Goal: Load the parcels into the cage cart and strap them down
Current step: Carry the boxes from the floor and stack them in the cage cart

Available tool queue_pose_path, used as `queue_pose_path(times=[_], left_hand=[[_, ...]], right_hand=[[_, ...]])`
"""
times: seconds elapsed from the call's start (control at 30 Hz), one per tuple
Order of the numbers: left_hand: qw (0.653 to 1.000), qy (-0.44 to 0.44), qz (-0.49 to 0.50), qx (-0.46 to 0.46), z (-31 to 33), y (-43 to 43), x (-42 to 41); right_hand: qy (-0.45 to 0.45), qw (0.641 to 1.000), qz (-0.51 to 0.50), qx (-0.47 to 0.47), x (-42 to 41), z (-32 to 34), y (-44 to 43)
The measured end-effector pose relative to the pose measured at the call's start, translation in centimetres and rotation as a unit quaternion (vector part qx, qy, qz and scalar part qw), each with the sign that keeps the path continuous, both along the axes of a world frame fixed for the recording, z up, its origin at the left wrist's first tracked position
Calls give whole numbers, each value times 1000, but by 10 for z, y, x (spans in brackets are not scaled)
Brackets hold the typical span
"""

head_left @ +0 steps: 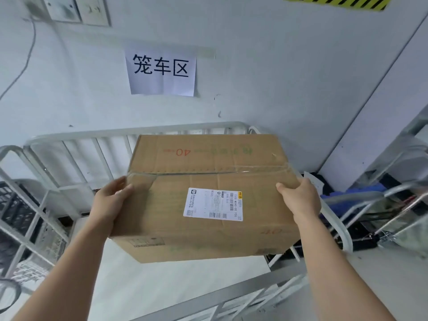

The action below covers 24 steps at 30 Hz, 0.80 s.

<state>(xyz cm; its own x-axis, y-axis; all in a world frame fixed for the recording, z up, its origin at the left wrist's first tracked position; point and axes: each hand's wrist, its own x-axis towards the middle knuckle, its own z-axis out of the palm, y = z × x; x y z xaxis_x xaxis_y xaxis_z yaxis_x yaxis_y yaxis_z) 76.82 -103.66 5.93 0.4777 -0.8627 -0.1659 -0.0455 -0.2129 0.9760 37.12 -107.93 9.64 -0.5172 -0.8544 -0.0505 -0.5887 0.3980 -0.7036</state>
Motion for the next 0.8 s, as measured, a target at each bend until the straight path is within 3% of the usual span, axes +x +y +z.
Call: queue_pose_path(times=[0.33, 0.8], left_hand=[[991, -46, 49, 113, -76, -36, -61], [943, -102, 81, 306, -199, -78, -125]], right_hand=[[18, 993, 50, 106, -48, -86, -85], [56, 967, 79, 237, -93, -233, -149]])
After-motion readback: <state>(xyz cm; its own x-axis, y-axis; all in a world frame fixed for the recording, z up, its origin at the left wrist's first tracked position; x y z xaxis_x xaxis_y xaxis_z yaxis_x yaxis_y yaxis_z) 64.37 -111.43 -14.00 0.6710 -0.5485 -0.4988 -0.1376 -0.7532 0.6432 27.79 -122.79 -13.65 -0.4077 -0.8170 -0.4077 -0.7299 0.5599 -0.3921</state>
